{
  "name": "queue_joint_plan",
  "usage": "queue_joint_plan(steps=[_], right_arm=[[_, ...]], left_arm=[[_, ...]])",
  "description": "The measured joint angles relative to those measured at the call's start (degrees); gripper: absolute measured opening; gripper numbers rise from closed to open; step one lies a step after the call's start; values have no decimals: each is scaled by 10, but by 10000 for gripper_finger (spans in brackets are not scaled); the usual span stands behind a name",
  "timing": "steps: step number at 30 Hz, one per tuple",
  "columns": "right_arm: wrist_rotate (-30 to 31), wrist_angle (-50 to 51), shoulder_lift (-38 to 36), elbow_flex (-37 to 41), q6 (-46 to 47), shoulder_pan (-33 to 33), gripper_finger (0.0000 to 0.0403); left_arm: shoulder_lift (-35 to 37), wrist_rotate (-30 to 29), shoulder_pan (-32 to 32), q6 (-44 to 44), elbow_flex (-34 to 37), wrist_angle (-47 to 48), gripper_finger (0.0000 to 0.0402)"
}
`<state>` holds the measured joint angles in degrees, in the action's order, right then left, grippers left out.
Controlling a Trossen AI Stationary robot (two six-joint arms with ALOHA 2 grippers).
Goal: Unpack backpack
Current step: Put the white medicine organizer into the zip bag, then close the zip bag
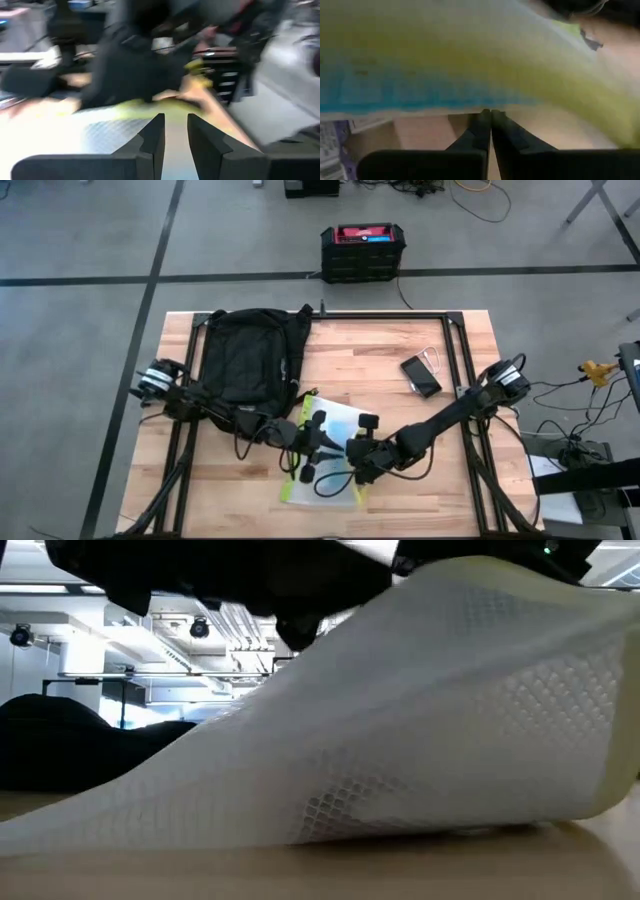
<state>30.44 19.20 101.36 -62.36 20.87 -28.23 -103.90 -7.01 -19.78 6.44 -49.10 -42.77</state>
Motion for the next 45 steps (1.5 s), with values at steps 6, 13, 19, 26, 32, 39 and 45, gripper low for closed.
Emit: queue_joint_plan(steps=[6, 13, 19, 26, 32, 39, 45], right_arm=[[-27, 86, -14, 0, 42, -3, 0], [-3, 157, -24, 1, 135, -57, 0], [24, 164, -34, 2, 197, -94, 0], [69, 219, -91, 2, 248, -120, 0], [99, 259, -144, 3, 274, -122, 0], [112, 284, -149, 30, 299, -108, 0], [83, 285, -150, 84, 264, -89, 2]], left_arm=[[0, -15, 11, 3, 0, 22, 64], [0, -15, 12, 3, 0, 32, 64], [-54, -14, 21, 9, -6, -10, 64], [-127, -15, 23, 17, -53, 3, 64], [-132, -17, 23, 48, -70, 65, 64], [-120, -17, 22, 65, -70, 114, 64], [-120, -16, 21, 70, -69, 116, 64]])
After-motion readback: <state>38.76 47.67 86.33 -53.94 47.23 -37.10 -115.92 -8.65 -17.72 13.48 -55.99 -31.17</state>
